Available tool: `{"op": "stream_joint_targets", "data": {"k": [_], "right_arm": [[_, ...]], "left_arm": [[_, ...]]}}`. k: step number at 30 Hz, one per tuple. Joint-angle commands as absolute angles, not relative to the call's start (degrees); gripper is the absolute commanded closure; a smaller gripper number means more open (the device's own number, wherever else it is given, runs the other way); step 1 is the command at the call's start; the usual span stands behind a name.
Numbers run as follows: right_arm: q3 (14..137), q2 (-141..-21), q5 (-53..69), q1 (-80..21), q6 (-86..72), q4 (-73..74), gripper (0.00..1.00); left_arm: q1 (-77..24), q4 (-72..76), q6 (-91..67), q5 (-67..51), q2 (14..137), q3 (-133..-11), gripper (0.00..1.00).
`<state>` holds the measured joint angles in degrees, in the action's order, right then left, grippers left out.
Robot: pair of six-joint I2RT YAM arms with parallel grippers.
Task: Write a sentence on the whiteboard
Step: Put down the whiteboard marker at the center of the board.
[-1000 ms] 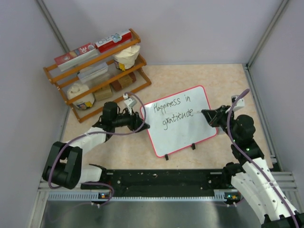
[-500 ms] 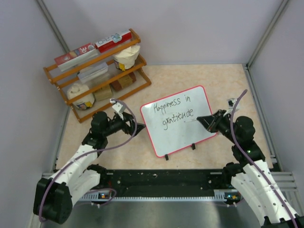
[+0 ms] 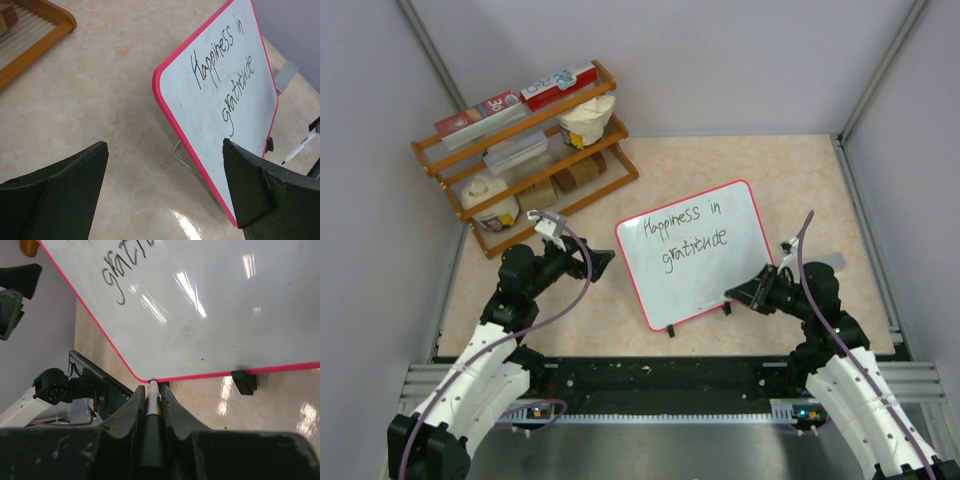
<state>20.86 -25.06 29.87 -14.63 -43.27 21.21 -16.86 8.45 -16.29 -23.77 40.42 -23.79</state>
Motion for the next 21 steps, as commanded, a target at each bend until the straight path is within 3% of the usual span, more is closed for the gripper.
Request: {"op": "stream_joint_targets", "data": {"k": [1,11,21], "right_arm": [[17.2,-23.5,33.7,-15.0,-46.8,25.9,1.0],[12.7,-28.4,34.6,-15.0,-45.2,27.9,1.0],[9.5,-26.9,34.0,-15.0,-46.9,28.6,0.87]], "left_arm": [[-16.9,7.8,-17.9,-20.1,38.8,-25.7,0.01],[-16.9,7.4,-22.2,-15.4,37.4,-27.7,0.01],[-16.9,6.6,-22.3,-15.0,35.2,-29.2,0.01]]}}
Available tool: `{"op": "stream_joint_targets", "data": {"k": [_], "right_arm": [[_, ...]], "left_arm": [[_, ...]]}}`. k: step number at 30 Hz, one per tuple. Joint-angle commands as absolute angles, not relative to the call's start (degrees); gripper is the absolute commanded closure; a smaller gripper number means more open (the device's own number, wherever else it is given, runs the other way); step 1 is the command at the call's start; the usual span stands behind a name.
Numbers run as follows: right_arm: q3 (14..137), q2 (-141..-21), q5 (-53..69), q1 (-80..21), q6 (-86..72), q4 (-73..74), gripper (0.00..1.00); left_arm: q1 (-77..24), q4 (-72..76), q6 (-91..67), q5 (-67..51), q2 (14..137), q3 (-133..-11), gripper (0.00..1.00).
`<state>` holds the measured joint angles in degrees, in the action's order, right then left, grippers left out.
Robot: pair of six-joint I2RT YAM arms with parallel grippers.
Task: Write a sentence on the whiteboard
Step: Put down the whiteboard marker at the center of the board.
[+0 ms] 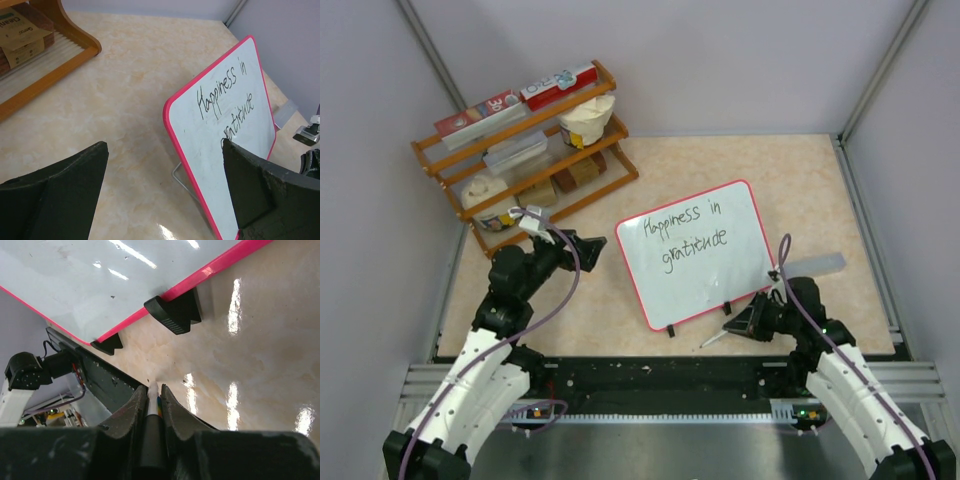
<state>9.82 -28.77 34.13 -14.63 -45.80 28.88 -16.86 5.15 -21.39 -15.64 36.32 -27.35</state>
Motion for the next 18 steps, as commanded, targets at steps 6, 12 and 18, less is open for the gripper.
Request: {"op": "stream_joint_targets", "data": {"k": [6,12,18], "right_arm": [[10.2,-24.0,31.4,-15.0,-47.7,32.4,0.7],[13.3,-22.0,26.2,-15.0,-46.9,33.8,0.37],[19.2,-22.9,20.5,-15.0,-43.9,33.8,0.16]], "left_arm": [[-16.9,6.8,-22.5,-14.7,35.0,-28.8,0.01],[-16.9,6.5,-22.9,-13.5,35.3,-28.8,0.01],[-16.9,5.4,-23.6,-12.4,35.0,-29.7,0.01]]}}
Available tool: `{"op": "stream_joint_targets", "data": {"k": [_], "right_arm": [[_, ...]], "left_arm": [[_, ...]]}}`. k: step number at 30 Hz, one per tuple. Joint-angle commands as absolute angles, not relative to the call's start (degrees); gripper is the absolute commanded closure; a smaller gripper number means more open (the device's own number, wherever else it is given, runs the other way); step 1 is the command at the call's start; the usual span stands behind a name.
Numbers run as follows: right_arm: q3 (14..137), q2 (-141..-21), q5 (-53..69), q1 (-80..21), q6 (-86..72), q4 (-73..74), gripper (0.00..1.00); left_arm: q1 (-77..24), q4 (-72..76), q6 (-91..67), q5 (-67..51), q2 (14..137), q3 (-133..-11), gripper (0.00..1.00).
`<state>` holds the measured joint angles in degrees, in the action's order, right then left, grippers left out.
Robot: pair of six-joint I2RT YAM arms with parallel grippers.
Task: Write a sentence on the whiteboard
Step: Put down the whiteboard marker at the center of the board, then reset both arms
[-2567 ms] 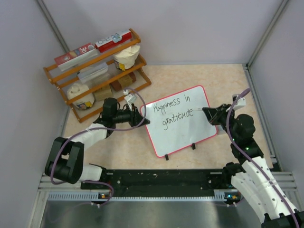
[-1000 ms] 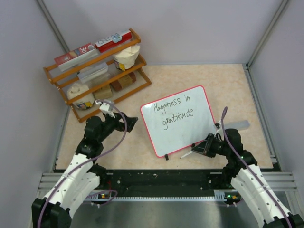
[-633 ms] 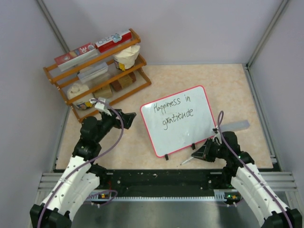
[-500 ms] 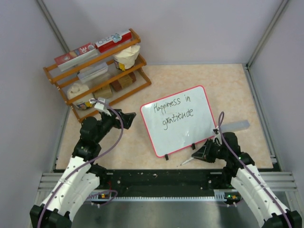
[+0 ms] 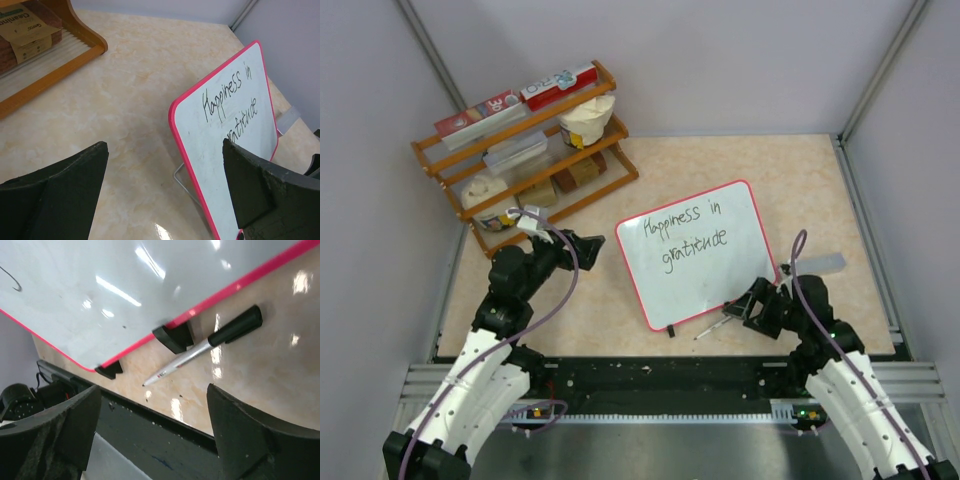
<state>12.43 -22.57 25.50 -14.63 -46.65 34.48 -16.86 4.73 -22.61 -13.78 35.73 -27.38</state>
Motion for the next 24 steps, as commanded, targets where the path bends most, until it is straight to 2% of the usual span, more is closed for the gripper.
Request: {"op": "stream_joint_targets", "data": {"k": [1,4,5,24], "right_arm": [[20.0,-23.2,19.5,-15.0,-43.4,33.7,0.14],[20.8,-23.8,20.0,-14.9,-43.2,30.9,0.07],[21.1,-24.0,20.0,-15.0,-43.4,30.5,0.01],[25.1,-29.2,15.6,-15.0,-39.9,21.0,0.01]], "left_arm": [[-16.9,5.3,-23.7,-12.5,34.9,-29.7,0.01],[-16.9,5.3,-23.9,-12.4,34.6,-29.4,0.01],[-16.9,5.3,-23.9,-12.2,34.6,-29.4,0.01],[-16.9,5.8,-24.3,-10.5,37.4,-28.2,0.01]]}}
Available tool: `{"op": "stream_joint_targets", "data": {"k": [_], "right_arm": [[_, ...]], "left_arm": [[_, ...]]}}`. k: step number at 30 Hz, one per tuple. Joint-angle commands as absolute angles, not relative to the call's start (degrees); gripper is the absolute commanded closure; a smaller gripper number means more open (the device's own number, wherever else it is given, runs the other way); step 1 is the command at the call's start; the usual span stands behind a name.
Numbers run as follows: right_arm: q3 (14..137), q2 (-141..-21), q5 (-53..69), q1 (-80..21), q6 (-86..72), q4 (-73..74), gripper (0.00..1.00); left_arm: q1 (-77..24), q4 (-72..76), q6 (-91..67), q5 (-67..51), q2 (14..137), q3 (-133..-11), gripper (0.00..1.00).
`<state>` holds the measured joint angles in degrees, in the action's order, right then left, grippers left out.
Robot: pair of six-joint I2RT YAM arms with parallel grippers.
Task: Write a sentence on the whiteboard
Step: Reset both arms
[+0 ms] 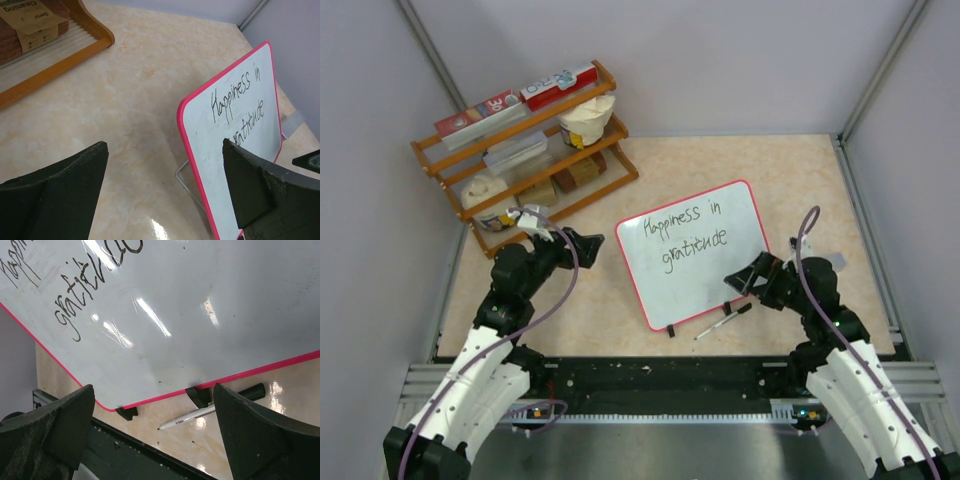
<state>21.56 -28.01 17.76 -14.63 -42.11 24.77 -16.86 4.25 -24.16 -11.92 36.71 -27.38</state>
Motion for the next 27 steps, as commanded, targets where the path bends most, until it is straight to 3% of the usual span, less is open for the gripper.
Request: {"op": "stream_joint_targets", "data": {"k": [1,20,27], "right_arm": [[25.1,-29.4,14.8,-14.9,-39.6,20.8,0.01],[24.8,-30.5,0.2,-15.0,-30.2,8.2,0.01],[20.8,-29.8,-15.2,-15.0,-25.0,-2.0,0.01]], "left_arm": [[-16.9,5.8,-24.3,-10.0,37.7,-28.2,0.01],[-16.9,1.8,-26.4,7.6,44.5,-27.4,0.01],[-16.9,0.8,-25.3,14.0,44.6,-26.8,0.01]]}}
